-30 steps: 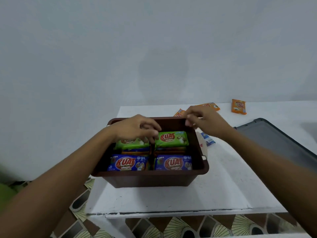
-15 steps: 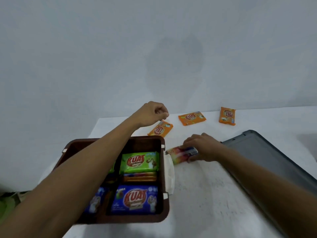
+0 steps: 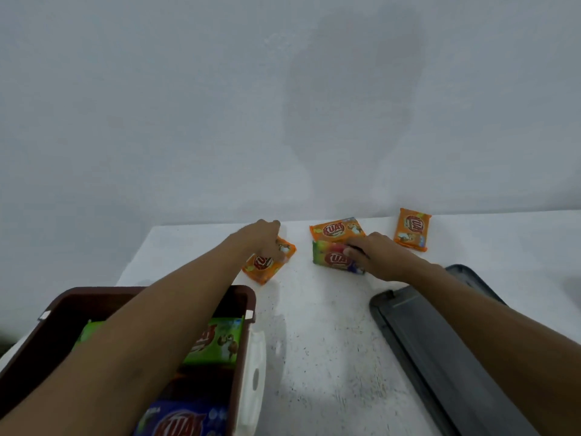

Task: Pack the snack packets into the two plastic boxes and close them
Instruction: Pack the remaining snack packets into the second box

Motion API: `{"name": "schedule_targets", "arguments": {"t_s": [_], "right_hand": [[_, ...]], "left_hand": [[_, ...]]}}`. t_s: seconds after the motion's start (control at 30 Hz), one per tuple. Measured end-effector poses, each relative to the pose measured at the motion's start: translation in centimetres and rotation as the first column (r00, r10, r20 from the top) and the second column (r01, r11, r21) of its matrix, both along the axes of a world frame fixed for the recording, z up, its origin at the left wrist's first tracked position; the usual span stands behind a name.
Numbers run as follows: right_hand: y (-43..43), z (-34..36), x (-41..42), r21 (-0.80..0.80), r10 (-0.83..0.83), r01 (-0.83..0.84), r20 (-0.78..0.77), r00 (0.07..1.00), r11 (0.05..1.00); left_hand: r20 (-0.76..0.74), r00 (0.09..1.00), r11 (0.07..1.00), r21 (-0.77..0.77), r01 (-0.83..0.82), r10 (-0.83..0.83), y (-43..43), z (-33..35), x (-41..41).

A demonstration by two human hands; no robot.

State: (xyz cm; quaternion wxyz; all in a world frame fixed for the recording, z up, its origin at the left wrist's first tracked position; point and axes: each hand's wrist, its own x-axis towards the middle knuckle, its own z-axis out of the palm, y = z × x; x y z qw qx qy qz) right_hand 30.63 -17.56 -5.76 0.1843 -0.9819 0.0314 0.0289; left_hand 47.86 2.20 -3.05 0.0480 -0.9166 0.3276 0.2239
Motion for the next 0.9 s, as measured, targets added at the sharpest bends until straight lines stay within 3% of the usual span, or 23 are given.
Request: {"name": "schedule_targets", "arguments": {"t_s": [0.13, 0.2, 0.33, 0.4, 0.53, 0.63, 0.77, 0.9], "right_hand": [[0.0, -0.7, 0.7, 0.227, -0.083, 0.083, -0.013, 0.996, 0.970], [0.4, -0.4, 0.9, 0.384, -0.149, 0.155, -0.044, 0.988, 0.910], [2.1, 0.9, 0.9, 0.752, -0.339, 0.378, -0.216, 0.916, 0.541], [2.8, 1.6, 0.8, 0.799, -0.351, 0.371, -0.216, 0.911, 0.473], [5.5, 4.2, 0.6, 0.810, -0.313, 0.288, -0.137, 0.940, 0.511], [8.5, 7.2, 0.4, 0.797, -0.254, 0.240, -0.112, 0.961, 0.554], [13.9, 10.6, -0.2, 0.779, -0.111, 0.126, -0.074, 0.991, 0.614], [20.3, 12.0, -0.3, 0.630, -0.031, 0.083, -0.093, 0.995, 0.772]], "left_hand": [[-0.081, 0.985, 0.988, -0.033, -0.153, 0.150, -0.2, -0.6, 0.3], [-0.144, 0.976, 0.983, -0.067, -0.172, 0.161, 0.1, -0.7, 0.7], [-0.319, 0.945, 0.916, -0.353, -0.192, 0.075, 1.9, 0.5, 1.0], [-0.411, 0.910, 0.823, -0.501, -0.267, 0.045, 3.2, 2.2, 0.6], [-0.299, 0.954, 0.660, -0.723, -0.203, -0.035, 6.9, 6.4, -0.5], [-0.172, 0.985, 0.578, -0.800, -0.158, 0.032, 10.9, 9.2, -1.5], [-0.299, 0.954, 0.711, -0.676, -0.194, -0.025, 18.0, 10.7, -2.3], [-0.309, 0.941, 0.791, -0.607, -0.080, -0.141, 24.3, 9.5, -2.8]]}}
